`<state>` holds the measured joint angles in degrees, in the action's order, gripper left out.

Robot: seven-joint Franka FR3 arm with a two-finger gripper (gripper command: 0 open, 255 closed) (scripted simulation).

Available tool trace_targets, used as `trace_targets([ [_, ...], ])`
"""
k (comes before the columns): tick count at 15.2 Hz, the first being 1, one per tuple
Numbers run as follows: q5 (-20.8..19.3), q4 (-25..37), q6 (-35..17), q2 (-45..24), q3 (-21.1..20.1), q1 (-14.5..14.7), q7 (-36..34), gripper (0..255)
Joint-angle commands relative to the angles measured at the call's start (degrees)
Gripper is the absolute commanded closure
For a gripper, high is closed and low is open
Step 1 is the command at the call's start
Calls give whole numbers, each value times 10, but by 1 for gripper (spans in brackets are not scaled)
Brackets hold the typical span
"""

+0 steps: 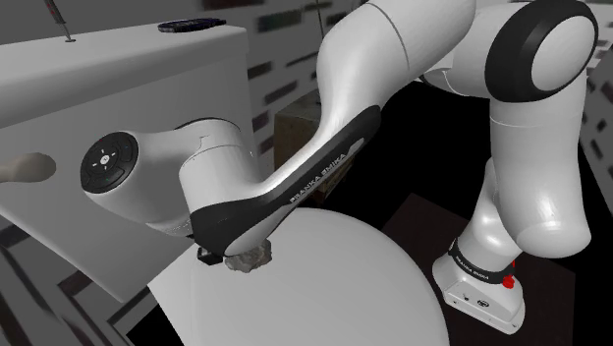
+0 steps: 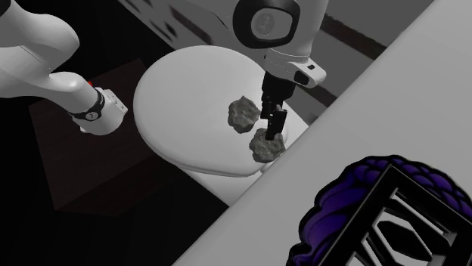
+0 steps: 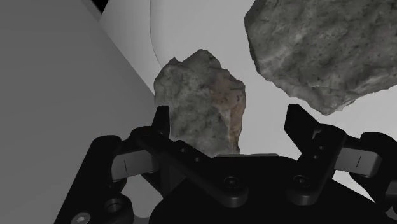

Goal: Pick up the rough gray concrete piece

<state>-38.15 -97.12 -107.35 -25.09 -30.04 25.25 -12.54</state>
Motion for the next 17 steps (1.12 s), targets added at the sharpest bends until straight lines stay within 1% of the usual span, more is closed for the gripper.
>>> trace_targets([
  [1,-1,-1,-1,-1,0,0,-1,255],
  [10,-1,-1,-2,-1,0,0,-1,255],
  [17,16,23,35,20,-6,-2,22,255],
])
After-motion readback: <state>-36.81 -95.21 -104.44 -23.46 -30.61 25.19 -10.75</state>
